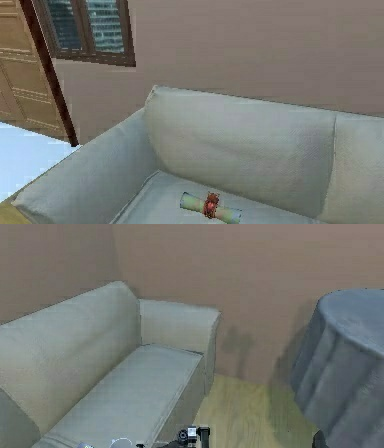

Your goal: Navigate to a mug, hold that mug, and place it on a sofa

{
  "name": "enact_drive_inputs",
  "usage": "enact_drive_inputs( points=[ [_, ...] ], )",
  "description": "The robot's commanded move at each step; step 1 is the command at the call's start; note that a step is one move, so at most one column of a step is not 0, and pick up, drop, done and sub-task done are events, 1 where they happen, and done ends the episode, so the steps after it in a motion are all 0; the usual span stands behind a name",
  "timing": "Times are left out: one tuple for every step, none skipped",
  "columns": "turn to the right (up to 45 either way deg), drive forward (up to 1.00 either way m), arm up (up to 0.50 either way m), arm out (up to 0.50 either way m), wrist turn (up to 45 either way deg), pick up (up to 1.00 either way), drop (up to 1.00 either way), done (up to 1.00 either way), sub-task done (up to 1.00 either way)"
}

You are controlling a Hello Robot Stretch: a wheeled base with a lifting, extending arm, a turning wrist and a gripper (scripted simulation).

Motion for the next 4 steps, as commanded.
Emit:
enact_drive_inputs(
  points=[
    [0.0,0.0,0.0,0.0,0.0,0.0,1.0,0.0,0.0],
    [0.0,0.0,0.1,0.0,0.0,0.0,0.0,0.0,0.0],
    [0.0,0.0,0.0,-0.08,0.0,0.0,0.0,0.0,0.0],
    [0.0,0.0,0.0,0.0,0.0,0.0,0.0,1.0,0.0]
  ],
)
